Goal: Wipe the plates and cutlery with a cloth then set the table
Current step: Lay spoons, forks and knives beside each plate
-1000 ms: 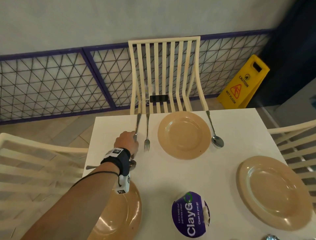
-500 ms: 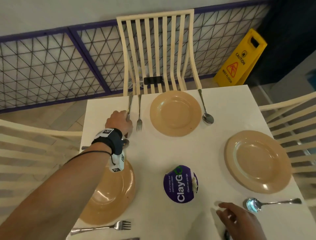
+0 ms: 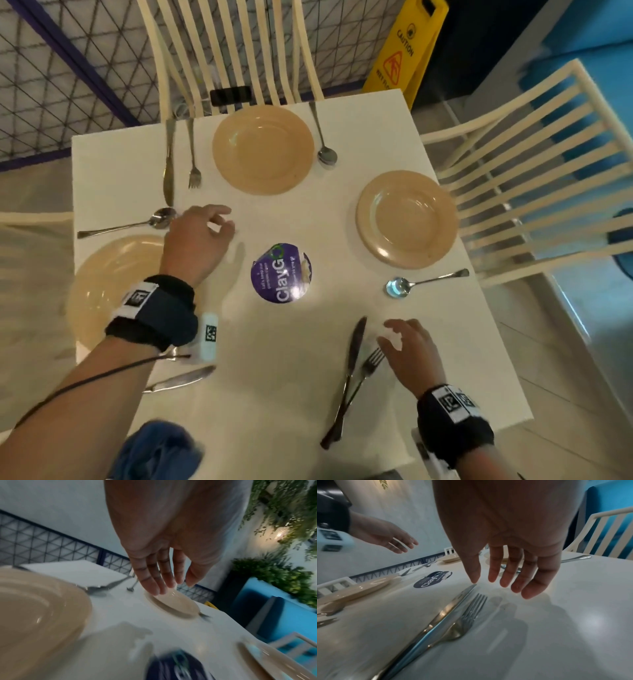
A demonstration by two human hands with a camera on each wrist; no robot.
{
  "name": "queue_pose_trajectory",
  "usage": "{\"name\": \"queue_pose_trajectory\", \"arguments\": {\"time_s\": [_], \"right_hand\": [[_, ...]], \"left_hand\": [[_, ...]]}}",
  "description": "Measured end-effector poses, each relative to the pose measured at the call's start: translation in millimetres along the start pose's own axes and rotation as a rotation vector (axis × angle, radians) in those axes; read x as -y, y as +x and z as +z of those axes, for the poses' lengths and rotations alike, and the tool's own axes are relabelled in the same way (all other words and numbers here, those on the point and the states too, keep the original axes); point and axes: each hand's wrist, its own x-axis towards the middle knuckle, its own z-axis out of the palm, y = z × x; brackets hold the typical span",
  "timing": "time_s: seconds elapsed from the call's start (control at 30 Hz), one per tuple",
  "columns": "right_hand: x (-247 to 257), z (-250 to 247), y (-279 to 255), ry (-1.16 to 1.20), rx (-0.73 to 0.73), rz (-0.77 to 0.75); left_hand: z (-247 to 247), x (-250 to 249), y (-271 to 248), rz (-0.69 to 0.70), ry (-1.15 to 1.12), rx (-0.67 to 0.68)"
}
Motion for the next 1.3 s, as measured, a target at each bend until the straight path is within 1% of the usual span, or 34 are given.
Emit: {"name": "queue_pose_trajectory", "arguments": {"time_s": [0.07,0.1,0.17,0.23,0.3,0.4,0.47,0.53,0.63,0.73,0.8,0.9,1.07,1.17,1.3], "right_hand": [[-0.7,-1.2,0.9,0.031,0.004,0.006],[0.1,-2.7,2.2,0.039,0.029,0.008],[0.2,-7.2,6.6,0.038,0.102,0.032],[-3.8,-11.9,8.7,0.035,0.182,0.062],[-11.1,-14.2,8.2,0.038,0.248,0.064],[-18.2,-11.8,3.5,0.048,0.302,0.01],[-19.4,-10.9,1.0,0.062,0.313,-0.022],[-21.5,-9.6,0.2,0.056,0.335,-0.046],[-26.6,-10.6,-2.0,0.092,0.351,-0.036],[-30.6,-18.2,-7.7,0.257,0.366,0.006],[-36.9,-24.4,-12.1,0.41,0.371,0.069],[-50.4,-32.2,-19.6,0.596,0.326,0.135],[-65.4,-49.1,-43.3,0.86,0.244,0.202],[-69.2,-61.5,-59.2,0.924,0.213,0.189],[-75.0,-75.2,-76.2,0.957,0.127,0.147]], "left_hand": [[27.1,-13.6,-43.7,-0.008,-0.019,0.082],[42.8,-18.5,-66.1,-0.007,-0.025,0.113],[76.9,-24.9,-109.6,0.014,-0.018,0.167],[107.8,-30.9,-149.5,0.012,0.011,0.286],[134.3,-37.5,-183.2,-0.001,0.067,0.412],[166.2,-48.8,-215.3,-0.053,0.179,0.509],[182.2,-54.7,-223.1,-0.072,0.248,0.523],[194.5,-58.1,-222.8,-0.08,0.278,0.494],[204.1,-66.1,-215.1,-0.081,0.316,0.445],[207.8,-71.2,-205.2,-0.086,0.406,0.431],[207.1,-72.2,-200.9,-0.113,0.432,0.45],[204.1,-68.3,-200.2,-0.159,0.398,0.469],[193.5,-59.8,-201.4,-0.21,0.319,0.437],[180.8,-55.1,-202.4,-0.278,0.234,0.429],[165.4,-45.7,-205.4,-0.309,0.07,0.431]]}}
